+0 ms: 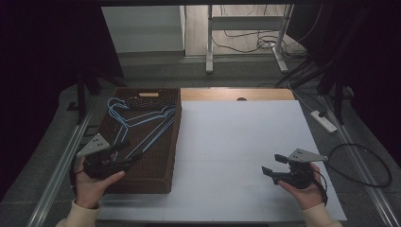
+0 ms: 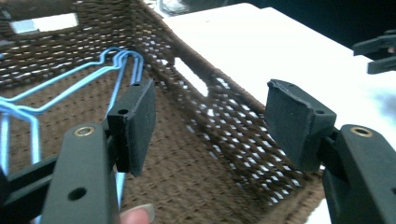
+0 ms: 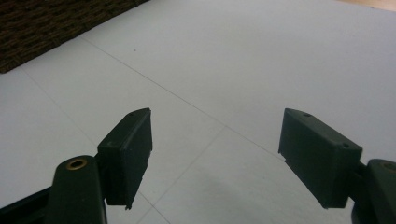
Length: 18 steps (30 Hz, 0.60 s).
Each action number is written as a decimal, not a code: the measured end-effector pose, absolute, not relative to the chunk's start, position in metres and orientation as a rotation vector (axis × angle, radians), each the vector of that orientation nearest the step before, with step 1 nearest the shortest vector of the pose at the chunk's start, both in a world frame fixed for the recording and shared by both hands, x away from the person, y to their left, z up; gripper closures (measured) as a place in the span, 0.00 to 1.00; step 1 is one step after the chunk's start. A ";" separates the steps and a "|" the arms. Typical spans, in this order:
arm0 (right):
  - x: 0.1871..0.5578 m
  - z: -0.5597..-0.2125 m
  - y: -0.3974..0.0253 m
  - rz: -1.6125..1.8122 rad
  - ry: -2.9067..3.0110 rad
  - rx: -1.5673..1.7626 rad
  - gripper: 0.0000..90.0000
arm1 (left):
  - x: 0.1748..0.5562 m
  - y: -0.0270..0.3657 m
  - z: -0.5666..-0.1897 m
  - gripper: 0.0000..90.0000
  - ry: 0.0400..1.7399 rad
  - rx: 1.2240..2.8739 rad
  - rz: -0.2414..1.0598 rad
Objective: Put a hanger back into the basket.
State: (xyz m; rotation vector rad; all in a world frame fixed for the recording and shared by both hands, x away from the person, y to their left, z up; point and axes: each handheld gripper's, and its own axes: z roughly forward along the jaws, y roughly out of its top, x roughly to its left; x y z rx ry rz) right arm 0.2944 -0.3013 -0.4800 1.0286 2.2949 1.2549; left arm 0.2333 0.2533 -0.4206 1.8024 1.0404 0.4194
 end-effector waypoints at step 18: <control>0.299 -0.484 -0.306 1.246 2.299 1.037 0.29 | 0.228 0.234 -0.441 0.38 0.996 1.830 0.420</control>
